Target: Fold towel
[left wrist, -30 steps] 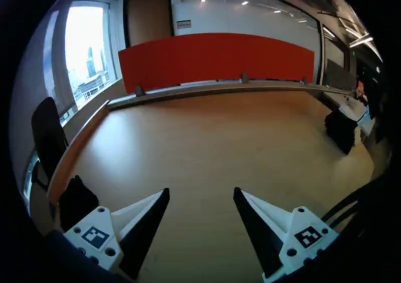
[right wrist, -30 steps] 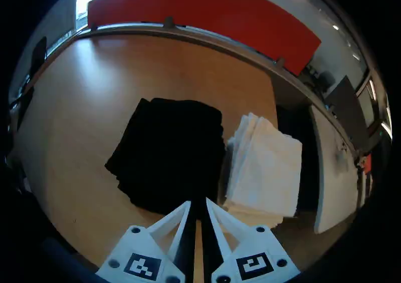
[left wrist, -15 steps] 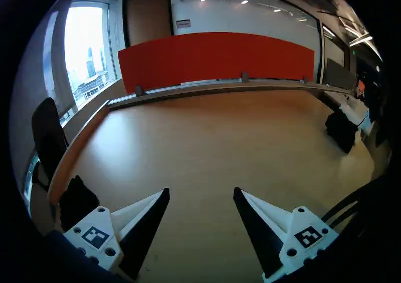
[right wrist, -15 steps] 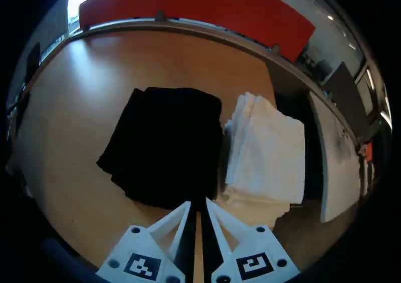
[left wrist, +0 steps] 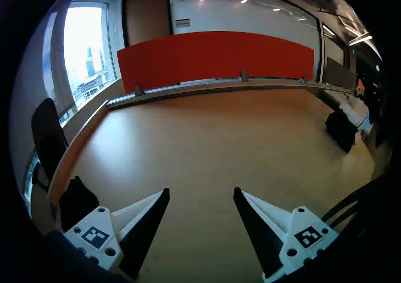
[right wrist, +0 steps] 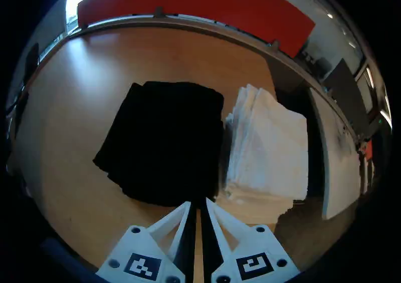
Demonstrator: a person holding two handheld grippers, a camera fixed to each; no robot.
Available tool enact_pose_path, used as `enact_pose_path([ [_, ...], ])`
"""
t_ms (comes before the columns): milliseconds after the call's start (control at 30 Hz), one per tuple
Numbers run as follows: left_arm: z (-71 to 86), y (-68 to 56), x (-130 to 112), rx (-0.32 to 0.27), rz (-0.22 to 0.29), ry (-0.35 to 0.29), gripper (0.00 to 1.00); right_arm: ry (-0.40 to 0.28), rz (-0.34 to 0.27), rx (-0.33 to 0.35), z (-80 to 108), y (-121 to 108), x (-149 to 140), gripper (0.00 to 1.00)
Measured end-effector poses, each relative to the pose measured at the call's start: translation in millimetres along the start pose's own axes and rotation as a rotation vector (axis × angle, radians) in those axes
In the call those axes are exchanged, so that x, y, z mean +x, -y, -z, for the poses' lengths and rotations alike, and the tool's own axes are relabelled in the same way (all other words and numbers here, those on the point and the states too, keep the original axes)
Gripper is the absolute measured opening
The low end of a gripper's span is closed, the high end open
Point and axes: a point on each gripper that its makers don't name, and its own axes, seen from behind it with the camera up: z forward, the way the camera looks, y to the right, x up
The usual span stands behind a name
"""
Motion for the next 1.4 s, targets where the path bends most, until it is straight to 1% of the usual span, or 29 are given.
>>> enact_pose_path([
  [333,1.4,1.5,-2.1,0.002,0.001,0.003,0.94,0.001,-0.001,-0.008,-1.2,-0.7,-0.9,0.06],
  [467,1.9,1.7,-2.5,0.003,0.000,0.003,0.94,-0.001,0.003,-0.015,-1.0,-0.4,-1.0,0.08],
  [567,2.4,2.1,-3.1,0.003,0.005,0.002,0.94,-0.006,0.004,-0.016,1.0,0.5,-0.7,0.13],
  [667,2.6,2.1,-3.7,0.003,0.007,0.002,0.94,-0.011,0.004,-0.021,3.9,-0.1,-0.6,0.22],
  [733,2.8,2.1,-4.1,0.002,0.006,0.001,0.94,-0.018,0.004,-0.022,5.8,0.0,0.2,0.32],
  [767,2.9,2.0,-4.3,0.002,0.005,0.001,0.94,-0.021,0.003,-0.023,6.7,0.0,0.6,0.38],
  [933,3.2,0.4,-4.1,-0.002,0.006,-0.002,0.94,-0.040,-0.005,-0.027,11.6,1.1,4.6,0.77],
  [1000,3.1,0.1,-3.9,-0.003,0.007,-0.003,0.94,-0.046,-0.009,-0.027,13.2,2.5,5.7,0.86],
  [1067,3.1,0.1,-3.7,-0.003,0.007,-0.005,0.94,-0.049,-0.014,-0.022,14.1,4.7,6.5,0.90],
  [1100,3.2,0.3,-3.6,-0.003,0.008,-0.006,0.94,-0.051,-0.016,-0.021,14.6,5.6,7.0,0.90],
  [1400,4.4,5.0,-4.8,0.000,0.014,-0.011,0.94,-0.069,-0.024,-0.016,19.3,12.7,12.1,0.90],
])
